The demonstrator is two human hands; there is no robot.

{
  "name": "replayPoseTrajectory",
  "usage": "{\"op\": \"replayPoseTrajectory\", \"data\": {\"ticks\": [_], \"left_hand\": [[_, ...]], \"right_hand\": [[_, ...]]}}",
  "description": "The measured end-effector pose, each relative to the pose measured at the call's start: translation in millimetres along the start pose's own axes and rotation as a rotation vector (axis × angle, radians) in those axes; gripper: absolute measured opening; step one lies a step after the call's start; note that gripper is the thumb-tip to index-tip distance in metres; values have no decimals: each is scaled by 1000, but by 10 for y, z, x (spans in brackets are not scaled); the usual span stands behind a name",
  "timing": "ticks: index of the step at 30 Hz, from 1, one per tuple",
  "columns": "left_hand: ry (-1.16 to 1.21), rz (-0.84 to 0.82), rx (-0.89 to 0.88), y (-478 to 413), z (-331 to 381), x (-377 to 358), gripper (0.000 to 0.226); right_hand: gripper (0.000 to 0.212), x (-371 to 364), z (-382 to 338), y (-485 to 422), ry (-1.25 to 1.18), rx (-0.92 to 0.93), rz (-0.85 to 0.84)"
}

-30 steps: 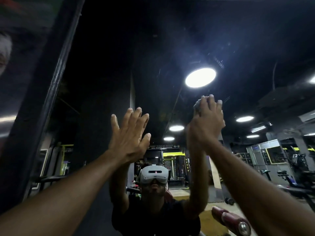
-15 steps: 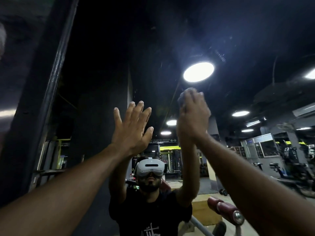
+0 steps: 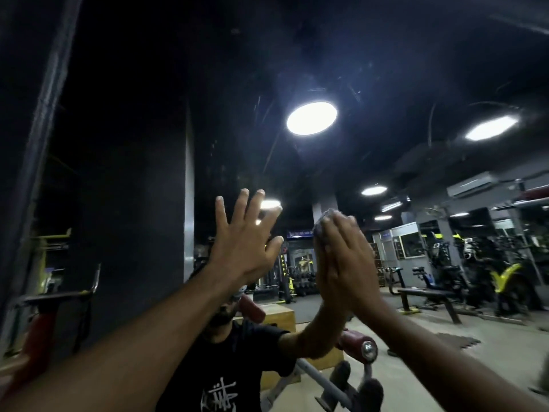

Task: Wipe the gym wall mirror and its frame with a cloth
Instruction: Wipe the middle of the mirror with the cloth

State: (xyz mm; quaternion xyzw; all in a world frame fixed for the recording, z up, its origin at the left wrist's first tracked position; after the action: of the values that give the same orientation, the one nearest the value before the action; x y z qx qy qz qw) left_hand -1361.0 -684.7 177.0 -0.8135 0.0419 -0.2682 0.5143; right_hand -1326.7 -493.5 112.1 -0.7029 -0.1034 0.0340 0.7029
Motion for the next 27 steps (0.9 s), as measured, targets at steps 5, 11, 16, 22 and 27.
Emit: {"op": "replayPoseTrajectory", "data": {"ticks": [5, 11, 16, 22, 27], "left_hand": [[73, 64, 82, -25, 94, -38, 60], [-4, 45, 47, -249, 434, -118, 58], [44, 187, 168, -387, 468, -95, 50], [2, 172, 193, -837, 501, 39, 57], [-60, 169, 241, -864, 544, 8, 60]], "right_hand": [[50, 335, 901, -303, 1, -167, 67], [52, 186, 405, -371, -7, -128, 116], [39, 547, 1012, -702, -8, 24, 112], [48, 462, 928, -994, 14, -176, 228], [38, 546, 991, -1407, 64, 303, 66]]}}
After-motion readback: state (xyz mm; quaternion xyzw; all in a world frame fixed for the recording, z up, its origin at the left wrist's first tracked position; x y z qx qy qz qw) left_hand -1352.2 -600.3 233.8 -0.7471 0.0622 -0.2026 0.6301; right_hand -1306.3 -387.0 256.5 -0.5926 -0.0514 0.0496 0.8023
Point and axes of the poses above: each hand's wrist, its own y-axis away from the middle knuckle, its own x-axis out of the back of the hand, z = x × y, the point moved 8 cm from there along -y, towards the middle knuckle, and after that the axes turned 5 degrees about -z, right-handed, at the moved point
